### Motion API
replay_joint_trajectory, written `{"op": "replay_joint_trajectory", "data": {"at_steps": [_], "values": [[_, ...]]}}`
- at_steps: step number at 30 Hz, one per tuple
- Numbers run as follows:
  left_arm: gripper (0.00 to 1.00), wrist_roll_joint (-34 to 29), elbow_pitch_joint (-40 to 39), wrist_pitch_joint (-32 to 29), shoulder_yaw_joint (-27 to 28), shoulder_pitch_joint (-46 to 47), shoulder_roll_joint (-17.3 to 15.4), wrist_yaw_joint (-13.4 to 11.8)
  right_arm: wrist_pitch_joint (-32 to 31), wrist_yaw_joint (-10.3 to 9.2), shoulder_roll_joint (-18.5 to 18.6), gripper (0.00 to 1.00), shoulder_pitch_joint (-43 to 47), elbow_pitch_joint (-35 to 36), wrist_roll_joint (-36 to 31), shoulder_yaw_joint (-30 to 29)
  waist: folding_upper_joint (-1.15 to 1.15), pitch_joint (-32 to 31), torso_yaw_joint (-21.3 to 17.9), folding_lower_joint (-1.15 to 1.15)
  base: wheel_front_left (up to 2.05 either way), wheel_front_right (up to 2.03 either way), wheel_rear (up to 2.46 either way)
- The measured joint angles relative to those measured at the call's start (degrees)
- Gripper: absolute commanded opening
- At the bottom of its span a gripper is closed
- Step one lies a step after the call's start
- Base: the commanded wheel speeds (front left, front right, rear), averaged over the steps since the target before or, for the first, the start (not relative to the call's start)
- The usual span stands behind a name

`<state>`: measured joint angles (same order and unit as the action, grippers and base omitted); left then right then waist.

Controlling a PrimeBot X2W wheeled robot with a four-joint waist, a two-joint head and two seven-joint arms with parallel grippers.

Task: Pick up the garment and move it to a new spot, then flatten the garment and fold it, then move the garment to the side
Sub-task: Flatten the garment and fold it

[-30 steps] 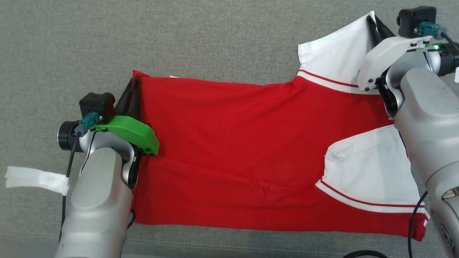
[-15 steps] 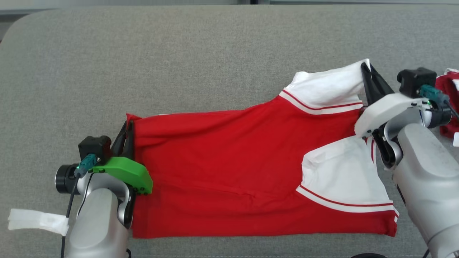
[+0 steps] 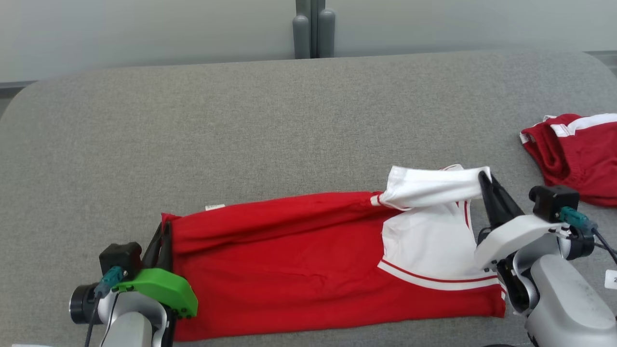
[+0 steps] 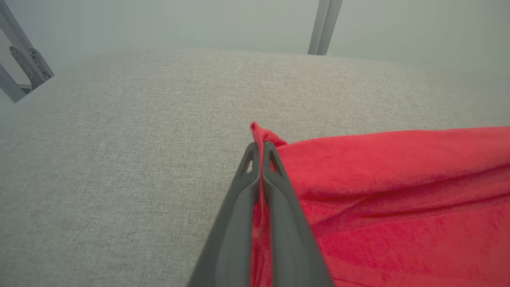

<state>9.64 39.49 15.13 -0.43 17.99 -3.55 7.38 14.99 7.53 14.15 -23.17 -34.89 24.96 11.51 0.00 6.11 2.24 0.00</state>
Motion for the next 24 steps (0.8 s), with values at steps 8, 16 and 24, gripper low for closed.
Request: {"op": "replay_joint_trajectory", "data": {"at_steps": [8, 16, 24], "values": [[0.0, 0.7, -0.5, 0.0, 1.8, -5.8, 0.3, 0.0, 0.0, 0.0, -0.9, 0.0, 7.2, 2.0, 0.8, -1.5, 0.0, -3.0, -0.8, 0.0, 0.0, 0.0, 0.0], [0.0, 0.8, 0.1, 0.0, 1.6, -8.2, 0.6, 0.0, 0.0, 0.0, -1.3, 0.0, 11.2, 2.7, 0.2, -2.7, 0.0, -4.7, -0.8, 0.0, 0.0, 0.0, 0.0], [1.0, 0.9, 1.8, 0.0, 2.0, -9.9, 0.8, -2.4, 0.0, 0.0, -2.2, 1.0, 13.3, 0.5, 1.1, -2.6, 0.0, -5.1, -1.0, 0.0, 0.0, 0.0, 0.0]]}}
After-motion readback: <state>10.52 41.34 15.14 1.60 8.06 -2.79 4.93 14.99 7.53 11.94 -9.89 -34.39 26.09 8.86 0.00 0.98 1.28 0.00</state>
